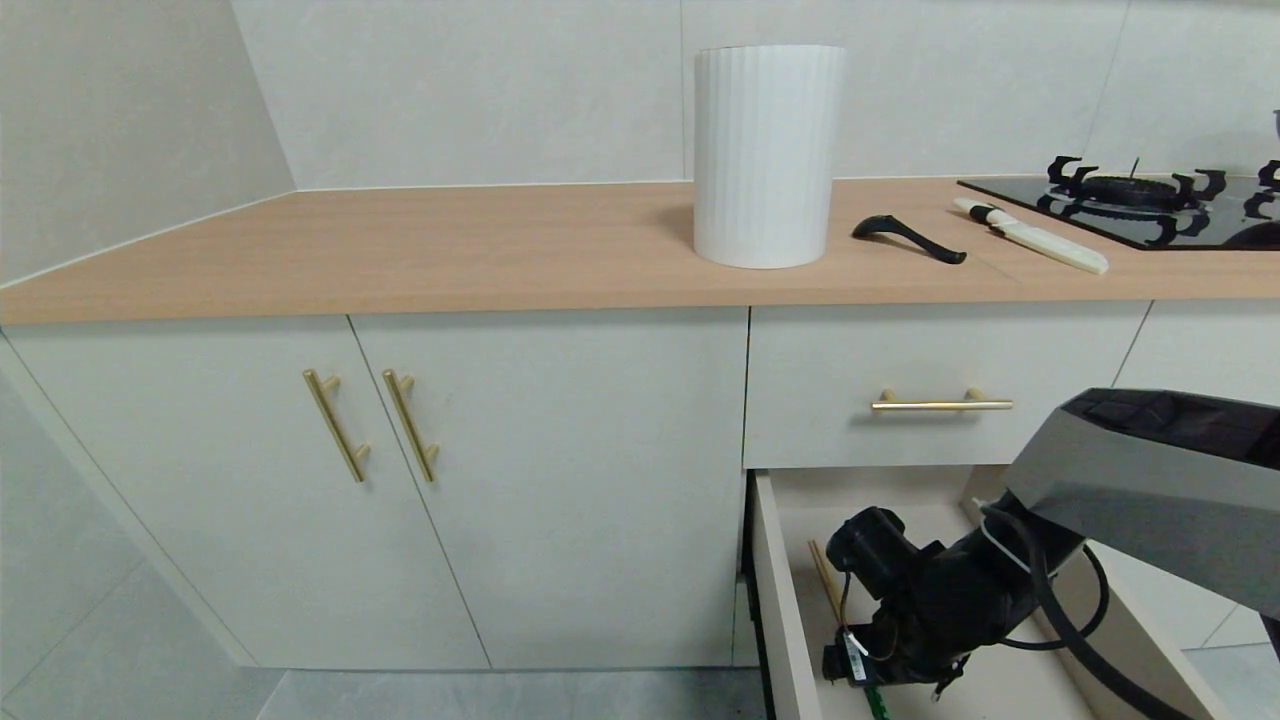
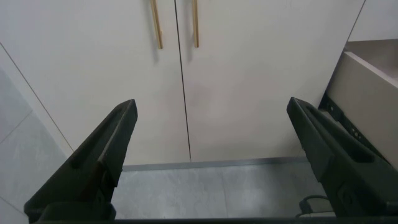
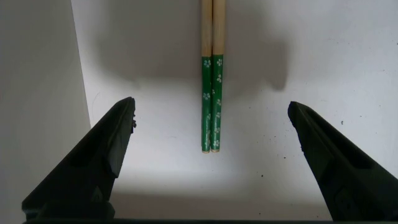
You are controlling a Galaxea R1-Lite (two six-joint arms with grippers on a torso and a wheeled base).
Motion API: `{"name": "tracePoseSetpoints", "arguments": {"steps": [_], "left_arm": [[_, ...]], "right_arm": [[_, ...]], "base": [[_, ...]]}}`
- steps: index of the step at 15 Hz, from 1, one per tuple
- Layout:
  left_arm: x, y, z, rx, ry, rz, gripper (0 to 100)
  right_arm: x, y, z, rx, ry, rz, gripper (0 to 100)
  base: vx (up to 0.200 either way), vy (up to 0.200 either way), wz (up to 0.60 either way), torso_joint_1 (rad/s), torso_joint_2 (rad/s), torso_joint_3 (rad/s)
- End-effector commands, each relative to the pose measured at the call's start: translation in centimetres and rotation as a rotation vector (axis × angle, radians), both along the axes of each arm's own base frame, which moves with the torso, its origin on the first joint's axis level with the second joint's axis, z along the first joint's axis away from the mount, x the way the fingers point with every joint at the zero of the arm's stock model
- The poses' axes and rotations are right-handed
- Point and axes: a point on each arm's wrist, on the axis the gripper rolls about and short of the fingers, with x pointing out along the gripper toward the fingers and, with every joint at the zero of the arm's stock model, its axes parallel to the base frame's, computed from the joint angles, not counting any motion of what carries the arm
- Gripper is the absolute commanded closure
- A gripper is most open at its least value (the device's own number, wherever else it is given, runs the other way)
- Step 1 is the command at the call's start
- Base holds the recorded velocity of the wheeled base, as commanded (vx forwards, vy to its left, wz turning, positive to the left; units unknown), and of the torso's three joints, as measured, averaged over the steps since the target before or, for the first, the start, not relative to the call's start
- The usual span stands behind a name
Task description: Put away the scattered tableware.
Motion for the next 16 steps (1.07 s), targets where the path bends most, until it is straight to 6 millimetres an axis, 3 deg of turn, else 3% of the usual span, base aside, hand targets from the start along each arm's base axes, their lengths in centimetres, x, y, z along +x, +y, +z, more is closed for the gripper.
{"name": "tracePoseSetpoints", "arguments": {"steps": [1, 2, 3, 4, 6, 8, 13, 16], "left_arm": [[0.0, 0.0, 0.0, 0.0, 0.0, 0.0, 0], [0.0, 0.0, 0.0, 0.0, 0.0, 0.0, 0], [0.0, 0.0, 0.0, 0.0, 0.0, 0.0, 0], [0.0, 0.0, 0.0, 0.0, 0.0, 0.0, 0], [0.0, 0.0, 0.0, 0.0, 0.0, 0.001, 0], [0.0, 0.0, 0.0, 0.0, 0.0, 0.0, 0], [0.0, 0.0, 0.0, 0.0, 0.0, 0.0, 0], [0.0, 0.0, 0.0, 0.0, 0.0, 0.0, 0]], "right_arm": [[-0.2, -0.2, 2.8, 0.021, -0.07, -0.005, 0], [-0.5, -0.3, 3.9, 0.028, -0.094, -0.008, 0], [-1.0, -0.7, 6.5, 0.059, -0.158, -0.011, 0], [-2.3, -1.6, 11.0, 0.124, -0.264, -0.011, 0], [-4.8, -3.1, 15.6, 0.167, -0.352, -0.009, 0], [-7.0, -4.4, 18.9, 0.187, -0.414, -0.008, 0], [-8.1, -6.6, 21.6, 0.1, -0.561, -0.054, 0], [-7.9, -7.2, 21.6, 0.084, -0.563, -0.064, 0]], "base": [[0.0, 0.0, 0.0, 0.0, 0.0, 0.0], [0.0, 0.0, 0.0, 0.0, 0.0, 0.0], [0.0, 0.0, 0.0, 0.0, 0.0, 0.0], [0.0, 0.0, 0.0, 0.0, 0.0, 0.0], [0.0, 0.0, 0.0, 0.0, 0.0, 0.0], [0.0, 0.0, 0.0, 0.0, 0.0, 0.0], [0.0, 0.0, 0.0, 0.0, 0.0, 0.0], [0.0, 0.0, 0.0, 0.0, 0.0, 0.0]]}}
